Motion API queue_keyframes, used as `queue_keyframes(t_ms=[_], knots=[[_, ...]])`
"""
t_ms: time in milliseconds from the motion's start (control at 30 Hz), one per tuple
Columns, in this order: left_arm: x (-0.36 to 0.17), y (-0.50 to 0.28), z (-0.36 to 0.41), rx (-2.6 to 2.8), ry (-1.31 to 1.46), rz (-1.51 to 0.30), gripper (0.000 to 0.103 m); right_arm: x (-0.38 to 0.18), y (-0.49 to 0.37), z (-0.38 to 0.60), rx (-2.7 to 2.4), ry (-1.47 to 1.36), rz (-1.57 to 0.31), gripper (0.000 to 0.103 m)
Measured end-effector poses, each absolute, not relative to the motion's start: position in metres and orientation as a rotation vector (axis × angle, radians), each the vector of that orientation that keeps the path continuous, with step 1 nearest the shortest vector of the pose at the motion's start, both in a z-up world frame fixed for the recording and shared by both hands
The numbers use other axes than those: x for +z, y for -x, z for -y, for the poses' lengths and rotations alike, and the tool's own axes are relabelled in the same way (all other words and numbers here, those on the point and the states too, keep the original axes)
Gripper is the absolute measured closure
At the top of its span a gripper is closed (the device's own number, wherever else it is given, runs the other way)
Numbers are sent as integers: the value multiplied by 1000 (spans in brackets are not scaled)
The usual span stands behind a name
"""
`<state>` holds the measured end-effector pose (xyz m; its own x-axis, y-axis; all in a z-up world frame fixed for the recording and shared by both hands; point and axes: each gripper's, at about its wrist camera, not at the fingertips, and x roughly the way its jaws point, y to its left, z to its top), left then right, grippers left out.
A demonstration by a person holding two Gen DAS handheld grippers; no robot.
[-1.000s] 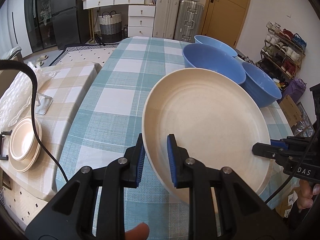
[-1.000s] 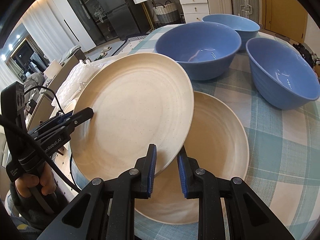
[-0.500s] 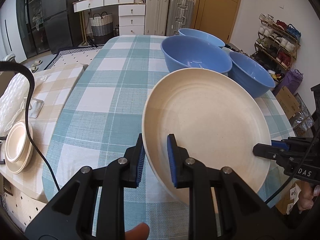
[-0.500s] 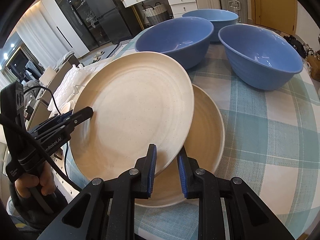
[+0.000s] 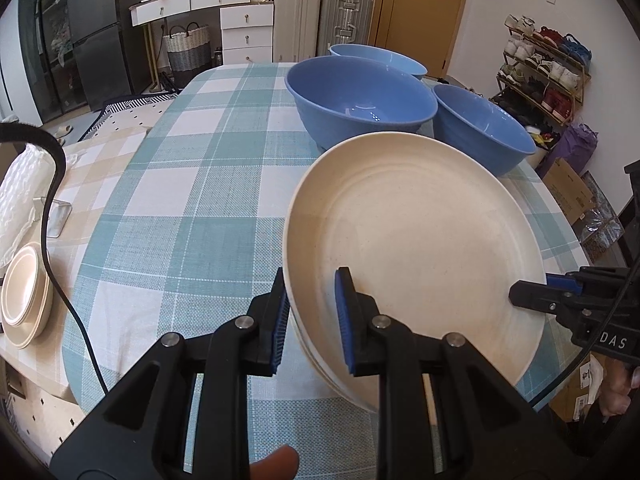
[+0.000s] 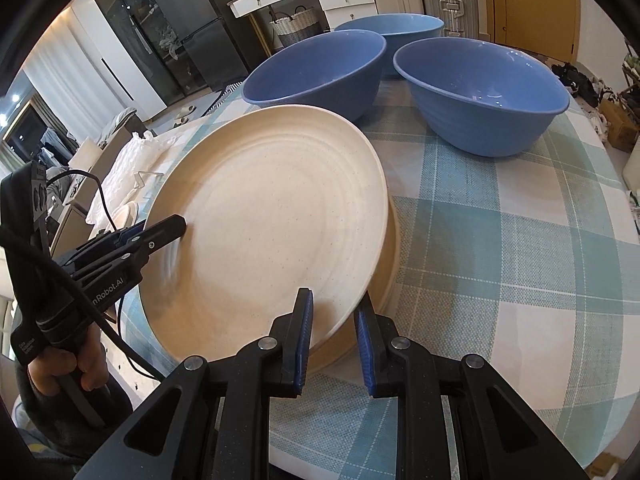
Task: Organize plates and bowls
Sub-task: 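Carry the tilted cream plate over the flat cream plate with both grippers, then lower the cream plate onto the other plate and open both grippers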
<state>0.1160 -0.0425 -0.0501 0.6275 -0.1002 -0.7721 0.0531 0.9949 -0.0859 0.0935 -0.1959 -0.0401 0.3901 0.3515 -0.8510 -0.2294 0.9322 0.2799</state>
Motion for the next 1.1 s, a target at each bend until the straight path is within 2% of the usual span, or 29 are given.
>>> queue_keyframes(t_ms=[600,633,733,800,833,867,933,1100], knots=[[-60,-116,38,-103,62,-917,84,-39,-89,195,343,-83,-1099,81],[-61,-116,37,-102,65,-922,84,-39,-89,195,344,-81,-1100,79],[-64,-116,33,-95,69,-924,84,-38,-90,197,326,-80,-1080,55],[-63,-115,30,-87,65,-915,83,-37,-91,200,321,-86,-1075,55],[-63,-114,28,-81,68,-916,78,-37,-91,201,320,-89,-1075,55],[-63,-115,26,-77,74,-916,64,-36,-91,203,316,-95,-1074,55],[-61,-113,22,-75,88,-905,47,-36,-92,206,314,-106,-1073,55],[-54,-112,17,-74,99,-889,37,-34,-90,206,324,-114,-1066,51]])
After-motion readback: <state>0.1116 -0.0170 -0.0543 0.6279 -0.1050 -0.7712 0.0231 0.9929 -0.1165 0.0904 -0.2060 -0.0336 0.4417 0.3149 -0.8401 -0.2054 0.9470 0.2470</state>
